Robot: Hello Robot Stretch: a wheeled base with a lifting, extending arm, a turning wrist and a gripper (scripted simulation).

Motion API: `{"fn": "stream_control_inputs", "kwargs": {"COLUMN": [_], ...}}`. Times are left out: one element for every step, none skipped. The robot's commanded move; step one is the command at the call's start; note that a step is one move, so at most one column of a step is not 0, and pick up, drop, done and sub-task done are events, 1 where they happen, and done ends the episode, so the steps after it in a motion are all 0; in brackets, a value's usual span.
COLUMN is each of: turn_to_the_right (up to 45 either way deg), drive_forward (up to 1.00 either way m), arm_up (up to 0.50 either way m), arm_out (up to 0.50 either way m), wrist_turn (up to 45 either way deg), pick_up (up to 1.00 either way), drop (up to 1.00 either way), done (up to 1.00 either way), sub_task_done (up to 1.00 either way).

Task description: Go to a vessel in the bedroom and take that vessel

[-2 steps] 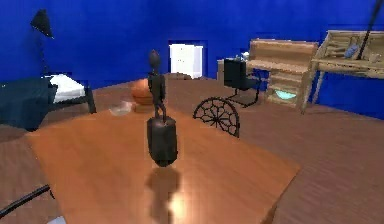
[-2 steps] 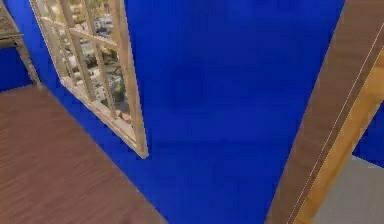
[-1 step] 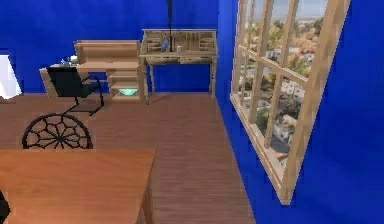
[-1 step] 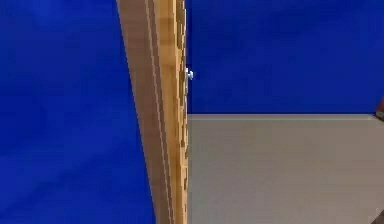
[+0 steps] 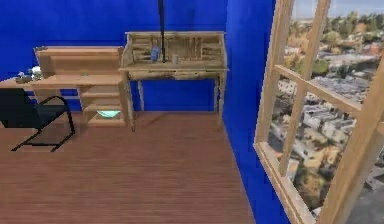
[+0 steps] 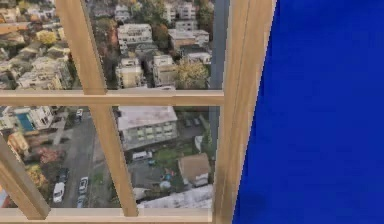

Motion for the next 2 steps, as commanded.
{"fn": "stream_control_inputs", "kwargs": {"turn_to_the_right": [3.0, 0.0], "drive_forward": [0.00, 1.00], "arm_up": [0.00, 0.00], "arm_out": [0.00, 0.00], "wrist_turn": [0.0, 0.0], "pick_up": [0.00, 0.00], "drop": [0.00, 0.00], "done": [0.00, 0.00], "sub_task_done": [0.00, 0.00]}}
